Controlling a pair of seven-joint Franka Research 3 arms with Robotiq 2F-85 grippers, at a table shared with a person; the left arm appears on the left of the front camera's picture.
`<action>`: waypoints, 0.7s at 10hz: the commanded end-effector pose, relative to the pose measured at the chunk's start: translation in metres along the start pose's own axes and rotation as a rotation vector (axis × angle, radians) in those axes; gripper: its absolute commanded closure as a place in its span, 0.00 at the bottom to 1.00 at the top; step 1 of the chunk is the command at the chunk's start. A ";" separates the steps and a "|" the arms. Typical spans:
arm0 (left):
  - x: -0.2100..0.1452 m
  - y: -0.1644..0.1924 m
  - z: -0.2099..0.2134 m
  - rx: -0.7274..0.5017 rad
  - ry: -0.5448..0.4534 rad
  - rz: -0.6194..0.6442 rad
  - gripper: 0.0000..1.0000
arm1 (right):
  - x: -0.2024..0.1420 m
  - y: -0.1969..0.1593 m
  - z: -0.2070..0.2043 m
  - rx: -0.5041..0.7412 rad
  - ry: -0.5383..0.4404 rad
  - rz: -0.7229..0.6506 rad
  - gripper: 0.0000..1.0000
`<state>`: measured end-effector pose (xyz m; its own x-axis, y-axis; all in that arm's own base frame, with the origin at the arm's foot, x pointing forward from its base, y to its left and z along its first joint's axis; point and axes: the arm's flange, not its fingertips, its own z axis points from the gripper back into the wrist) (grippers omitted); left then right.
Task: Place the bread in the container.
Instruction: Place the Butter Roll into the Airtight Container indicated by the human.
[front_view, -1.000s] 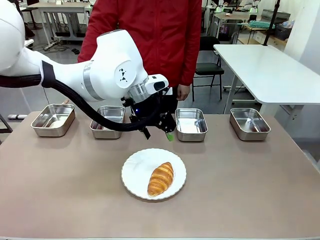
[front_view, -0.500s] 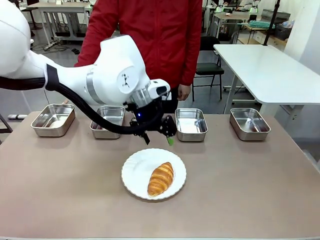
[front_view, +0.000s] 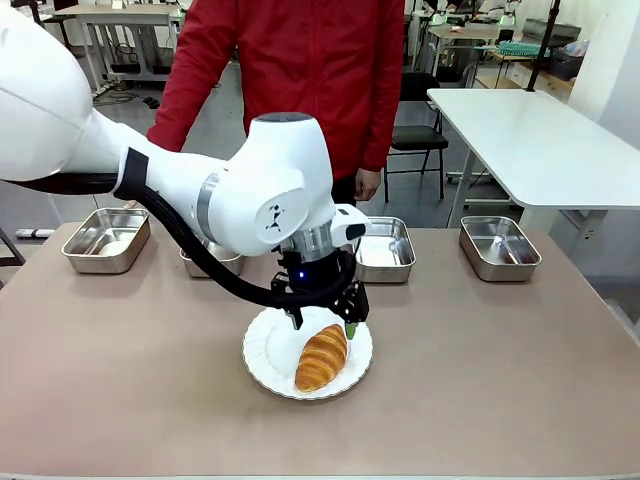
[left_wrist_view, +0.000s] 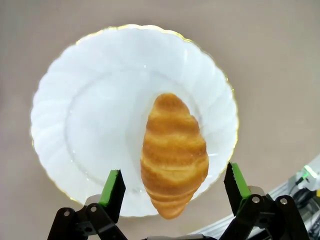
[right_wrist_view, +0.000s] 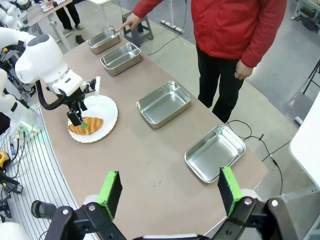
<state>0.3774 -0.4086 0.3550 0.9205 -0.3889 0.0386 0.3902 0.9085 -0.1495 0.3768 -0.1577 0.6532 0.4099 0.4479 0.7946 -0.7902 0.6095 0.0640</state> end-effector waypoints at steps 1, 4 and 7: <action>-0.009 -0.014 -0.007 0.093 -0.004 0.032 0.00 | 0.001 0.000 0.000 0.007 -0.023 0.017 0.00; -0.016 -0.019 -0.023 0.110 -0.004 0.027 0.00 | 0.001 0.000 0.000 0.007 -0.023 0.017 0.00; -0.015 -0.019 -0.036 0.153 0.034 0.000 0.00 | 0.001 0.000 0.000 0.007 -0.023 0.017 0.00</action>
<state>0.3562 -0.4195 0.3254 0.9173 -0.3981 0.0088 0.3981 0.9168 -0.0315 0.3768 -0.1577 0.6532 0.4099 0.4480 0.7945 -0.7903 0.6093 0.0642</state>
